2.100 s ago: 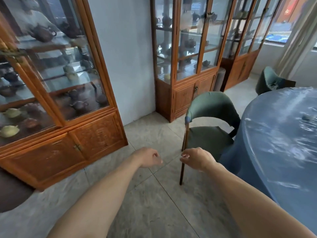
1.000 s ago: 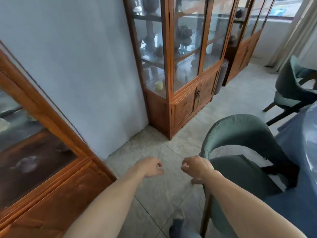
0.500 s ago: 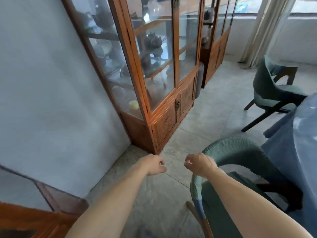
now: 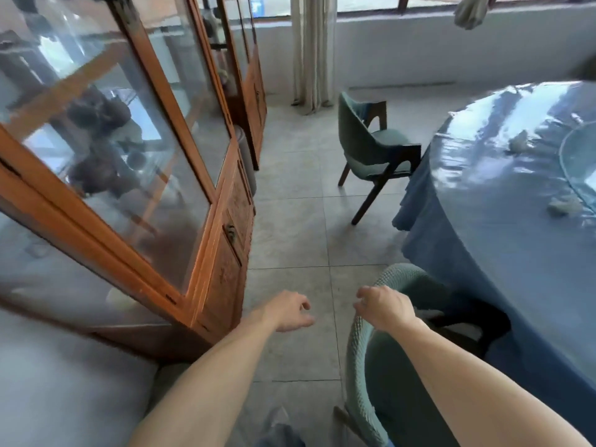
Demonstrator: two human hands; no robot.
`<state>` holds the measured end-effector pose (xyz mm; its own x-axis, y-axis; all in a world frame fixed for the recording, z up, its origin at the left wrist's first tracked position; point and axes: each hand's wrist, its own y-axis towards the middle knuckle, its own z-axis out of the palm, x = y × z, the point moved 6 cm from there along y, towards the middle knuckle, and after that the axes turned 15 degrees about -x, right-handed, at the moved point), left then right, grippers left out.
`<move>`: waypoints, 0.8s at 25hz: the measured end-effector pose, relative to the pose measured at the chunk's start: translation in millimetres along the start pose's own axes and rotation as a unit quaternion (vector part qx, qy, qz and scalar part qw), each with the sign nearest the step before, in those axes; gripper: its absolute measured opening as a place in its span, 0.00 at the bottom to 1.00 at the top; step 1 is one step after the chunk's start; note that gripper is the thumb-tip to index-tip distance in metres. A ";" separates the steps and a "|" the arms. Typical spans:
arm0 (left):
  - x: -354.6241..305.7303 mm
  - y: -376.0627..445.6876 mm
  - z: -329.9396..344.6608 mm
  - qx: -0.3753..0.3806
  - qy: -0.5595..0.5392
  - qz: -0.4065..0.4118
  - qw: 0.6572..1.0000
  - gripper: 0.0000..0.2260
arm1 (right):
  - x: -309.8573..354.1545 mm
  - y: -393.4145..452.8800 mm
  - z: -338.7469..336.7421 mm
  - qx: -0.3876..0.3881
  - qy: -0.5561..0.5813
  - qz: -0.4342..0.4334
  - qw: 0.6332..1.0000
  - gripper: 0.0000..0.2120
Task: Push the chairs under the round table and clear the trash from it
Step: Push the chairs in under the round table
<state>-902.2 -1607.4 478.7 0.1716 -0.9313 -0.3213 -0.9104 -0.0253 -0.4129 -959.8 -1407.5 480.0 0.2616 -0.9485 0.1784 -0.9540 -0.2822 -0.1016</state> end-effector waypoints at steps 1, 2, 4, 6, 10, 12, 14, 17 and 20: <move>1.8 18.1 -7.2 0.013 0.011 0.021 1.000 0.24 | -1.8 8.4 0.3 -0.006 0.001 0.030 1.000 0.16; 2.9 34.6 -12.7 0.020 0.021 0.040 0.999 0.24 | -3.5 14.5 -0.4 -0.013 0.003 0.056 0.998 0.16; -1.5 63.7 -20.6 0.026 0.043 0.077 0.996 0.24 | -6.8 23.6 -2.7 -0.026 0.003 0.095 0.995 0.16; -15.2 87.9 -25.5 0.040 0.072 0.124 0.989 0.25 | -14.8 31.3 -2.1 -0.037 0.008 0.135 0.990 0.16; -56.4 133.2 -27.0 0.066 0.126 0.204 0.969 0.25 | -44.0 35.7 0.9 -0.044 0.024 0.215 0.975 0.16; -88.3 156.7 -27.3 0.067 0.156 0.257 0.951 0.25 | -69.0 37.2 3.8 -0.043 0.032 0.258 0.965 0.15; -122.6 175.3 -22.5 0.070 0.191 0.310 0.929 0.25 | -95.6 35.1 8.7 -0.055 0.048 0.308 0.948 0.15; -163.4 195.5 -12.0 0.092 0.237 0.368 0.894 0.26 | -122.9 28.9 21.0 -0.054 0.082 0.378 0.921 0.15; -201.0 208.7 -0.1 0.113 0.287 0.428 0.849 0.27 | -138.6 19.3 28.5 -0.049 0.114 0.429 0.895 0.17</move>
<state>-1126.8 -1425.6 457.1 -0.7881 -0.5984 -0.1444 -0.5020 0.7605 -0.4119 -1010.2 -1285.6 425.4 -0.5990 -0.7532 0.2719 -0.8007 0.5600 -0.2129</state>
